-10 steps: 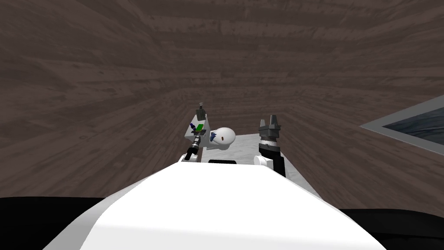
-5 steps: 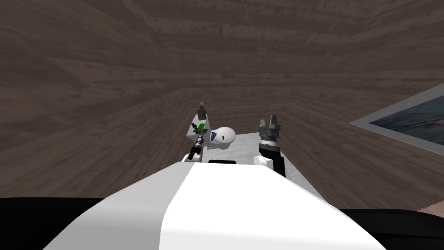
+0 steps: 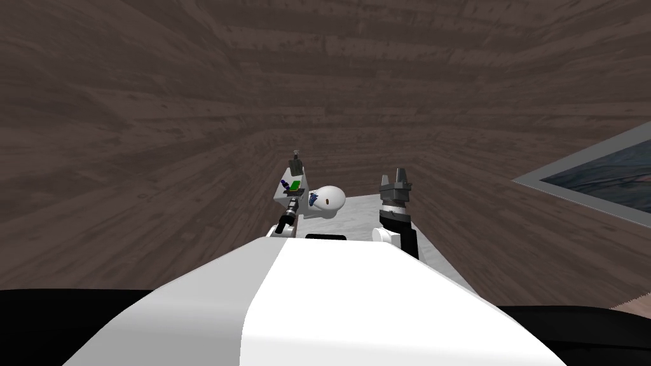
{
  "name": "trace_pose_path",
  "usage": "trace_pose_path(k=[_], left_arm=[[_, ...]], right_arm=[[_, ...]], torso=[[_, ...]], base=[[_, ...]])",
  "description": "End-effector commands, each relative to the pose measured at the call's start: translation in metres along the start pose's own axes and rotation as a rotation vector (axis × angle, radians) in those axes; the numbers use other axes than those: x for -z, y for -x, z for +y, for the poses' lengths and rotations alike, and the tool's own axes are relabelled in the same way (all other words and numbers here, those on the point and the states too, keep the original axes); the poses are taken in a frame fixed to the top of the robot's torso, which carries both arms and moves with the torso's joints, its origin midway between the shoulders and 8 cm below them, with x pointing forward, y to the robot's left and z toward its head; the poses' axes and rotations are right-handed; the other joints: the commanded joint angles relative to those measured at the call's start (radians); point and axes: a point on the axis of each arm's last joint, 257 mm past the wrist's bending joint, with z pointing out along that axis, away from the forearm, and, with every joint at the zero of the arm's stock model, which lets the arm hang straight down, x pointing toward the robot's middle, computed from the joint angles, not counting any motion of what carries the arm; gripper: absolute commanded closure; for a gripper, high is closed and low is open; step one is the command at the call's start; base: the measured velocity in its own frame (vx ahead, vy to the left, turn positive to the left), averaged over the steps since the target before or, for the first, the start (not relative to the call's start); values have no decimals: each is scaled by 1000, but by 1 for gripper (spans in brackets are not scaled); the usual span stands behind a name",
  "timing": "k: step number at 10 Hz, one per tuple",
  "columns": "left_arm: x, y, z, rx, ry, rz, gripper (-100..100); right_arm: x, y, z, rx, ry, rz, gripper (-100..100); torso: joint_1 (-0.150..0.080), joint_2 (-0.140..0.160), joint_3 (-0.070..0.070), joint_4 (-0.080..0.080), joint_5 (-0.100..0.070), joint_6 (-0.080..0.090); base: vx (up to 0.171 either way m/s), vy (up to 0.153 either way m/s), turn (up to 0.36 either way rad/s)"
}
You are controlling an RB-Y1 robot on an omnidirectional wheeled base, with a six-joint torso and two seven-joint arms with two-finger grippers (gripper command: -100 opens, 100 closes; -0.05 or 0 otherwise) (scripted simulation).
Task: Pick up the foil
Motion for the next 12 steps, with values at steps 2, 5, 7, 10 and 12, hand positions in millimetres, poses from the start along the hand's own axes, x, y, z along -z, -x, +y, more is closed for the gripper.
trace_pose_path(k=[2, 5, 7, 10, 12], left_arm=[[0, 0, 0, 0, 0, 0, 0], [4, 36, 5, -130, 20, -38, -100], [7, 62, 9, -222, 38, -65, -100], [5, 55, 5, -198, 32, -58, -100], [5, 55, 5, -198, 32, -58, 100]], right_arm=[[0, 0, 0, 0, 0, 0, 0], [0, 0, 0, 0, 0, 0, 0], [0, 0, 0, 0, 0, 0, 0], [0, 0, 0, 0, 0, 0, 0], [0, 0, 0, 0, 0, 0, 0]], torso=[[0, 0, 0, 0, 0, 0], [-3, -2, -1, 0, -1, 0], [-6, -4, -2, -1, -1, 0], [-1, -1, -1, 0, 0, 0], [0, 0, 0, 0, 0, 0]], base=[[0, 0, 0], [39, -53, 99], [62, -103, 117], [10, -17, 8], [0, 0, 0]])
